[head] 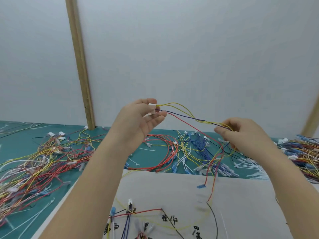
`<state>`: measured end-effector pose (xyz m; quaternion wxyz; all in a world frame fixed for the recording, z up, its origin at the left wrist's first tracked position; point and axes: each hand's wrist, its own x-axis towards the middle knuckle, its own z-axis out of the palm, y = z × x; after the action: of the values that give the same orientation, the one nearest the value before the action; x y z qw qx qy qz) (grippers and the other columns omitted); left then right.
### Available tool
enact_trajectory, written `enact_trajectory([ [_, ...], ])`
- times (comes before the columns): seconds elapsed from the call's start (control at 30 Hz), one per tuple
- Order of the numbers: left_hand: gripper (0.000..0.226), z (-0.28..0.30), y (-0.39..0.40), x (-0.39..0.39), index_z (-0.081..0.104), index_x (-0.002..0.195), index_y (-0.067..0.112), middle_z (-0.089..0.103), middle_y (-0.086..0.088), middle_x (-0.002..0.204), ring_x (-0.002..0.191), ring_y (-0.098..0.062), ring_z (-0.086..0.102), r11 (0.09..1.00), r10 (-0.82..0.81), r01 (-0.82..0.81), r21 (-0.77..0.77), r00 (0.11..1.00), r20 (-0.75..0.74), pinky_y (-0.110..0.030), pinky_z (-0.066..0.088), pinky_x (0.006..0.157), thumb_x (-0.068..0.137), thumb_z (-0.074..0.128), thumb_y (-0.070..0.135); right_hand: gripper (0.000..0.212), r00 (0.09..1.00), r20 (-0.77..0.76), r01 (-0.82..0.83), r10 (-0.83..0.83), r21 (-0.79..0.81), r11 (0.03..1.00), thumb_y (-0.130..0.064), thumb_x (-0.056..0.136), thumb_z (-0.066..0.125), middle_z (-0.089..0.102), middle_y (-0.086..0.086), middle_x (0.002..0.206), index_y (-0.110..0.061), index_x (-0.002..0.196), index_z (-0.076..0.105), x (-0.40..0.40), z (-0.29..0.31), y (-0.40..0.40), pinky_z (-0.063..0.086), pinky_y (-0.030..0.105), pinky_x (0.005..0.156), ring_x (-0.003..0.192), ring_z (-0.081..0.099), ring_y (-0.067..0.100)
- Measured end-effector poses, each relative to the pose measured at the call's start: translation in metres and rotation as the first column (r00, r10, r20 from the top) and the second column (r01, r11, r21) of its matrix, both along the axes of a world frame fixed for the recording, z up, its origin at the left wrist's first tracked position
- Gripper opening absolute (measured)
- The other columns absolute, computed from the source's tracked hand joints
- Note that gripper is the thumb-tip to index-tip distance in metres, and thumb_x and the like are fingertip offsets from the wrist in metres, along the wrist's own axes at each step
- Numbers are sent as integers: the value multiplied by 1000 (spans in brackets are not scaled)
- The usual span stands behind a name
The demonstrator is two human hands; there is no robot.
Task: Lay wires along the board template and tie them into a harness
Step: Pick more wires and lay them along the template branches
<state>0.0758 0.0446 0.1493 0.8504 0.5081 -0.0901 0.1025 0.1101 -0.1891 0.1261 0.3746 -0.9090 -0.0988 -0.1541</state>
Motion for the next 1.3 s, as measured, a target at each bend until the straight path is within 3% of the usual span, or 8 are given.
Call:
enact_trajectory([
  [0.17, 23, -2, -9, -2, 59, 73, 6, 55, -1, 58, 51, -12, 59, 992, -57, 51, 113, 997, 55, -17, 51, 52, 90, 42, 4, 62, 820, -519, -368, 241, -155, 917, -80, 42, 68, 64, -30, 101, -52, 98, 63, -21, 9, -14, 41, 23, 92, 97, 55, -14],
  [0.27, 23, -4, -11, -2, 60, 73, 9, 55, 4, 59, 50, -6, 55, 953, -22, -5, 302, 996, 86, -13, 46, 48, 90, 46, 1, 81, 777, -521, -494, 354, -154, 856, -87, 35, 61, 55, -32, 121, -56, 110, 57, -23, 14, -19, 32, 30, 108, 117, 47, -9],
  [0.47, 31, 0, -10, -4, 58, 75, 9, 52, 3, 56, 47, -5, 51, 951, 11, -33, 306, 997, 76, -12, 40, 45, 84, 36, -11, 54, 540, -248, -694, 805, 411, 592, -58, 75, 64, 58, -3, 128, -37, 124, 55, -21, 13, -16, 48, 33, 95, 112, 60, 19],
  [0.57, 32, 1, -11, -5, 58, 74, 9, 53, 4, 54, 46, -6, 51, 956, 7, -28, 291, 997, 74, -13, 41, 45, 83, 35, -11, 24, 661, -257, -532, 705, 501, 682, -39, 88, 55, 68, -3, 104, -43, 110, 62, -12, 2, 7, 57, 37, 66, 62, 64, 19],
  [0.7, 33, -1, -13, -4, 58, 72, 11, 52, 4, 55, 46, -6, 50, 959, 72, -92, 267, 994, 86, -14, 42, 45, 85, 37, -11, 45, 475, -439, -729, 762, 288, 621, -58, 71, 65, 70, -2, 94, -41, 112, 61, -11, -12, 21, 42, 18, 54, 57, 57, 9],
  [0.83, 36, 6, -2, -3, 56, 71, 10, 51, 4, 53, 43, -5, 49, 982, 181, -185, 43, 980, 83, -14, 44, 45, 83, 31, -13, 62, 299, -375, -657, 878, 586, 474, -74, 73, 48, 72, 2, 81, -21, 90, 72, -11, -11, 13, 47, 21, 70, 78, 63, 16],
  [0.97, 35, 10, 17, -2, 53, 72, 10, 45, -2, 63, 48, -7, 47, 948, 299, -287, -139, 952, 67, -15, 42, 47, 83, 29, -13, 2, 471, -316, -727, 824, 391, 565, -27, 69, 66, 63, -6, 62, -28, 69, 65, -12, -12, 5, 45, 30, 74, 73, 63, 18],
  [1.3, 40, 27, 46, -12, 49, 70, 11, 46, 3, 49, 43, -10, 44, 844, 486, -402, -354, 853, 191, -18, 34, 46, 76, 21, -16, 14, 910, -405, -207, 86, -263, 942, -26, 81, 59, 65, 0, 71, -22, 73, 70, 5, -30, 7, 43, 26, 62, 62, 55, 9],
])
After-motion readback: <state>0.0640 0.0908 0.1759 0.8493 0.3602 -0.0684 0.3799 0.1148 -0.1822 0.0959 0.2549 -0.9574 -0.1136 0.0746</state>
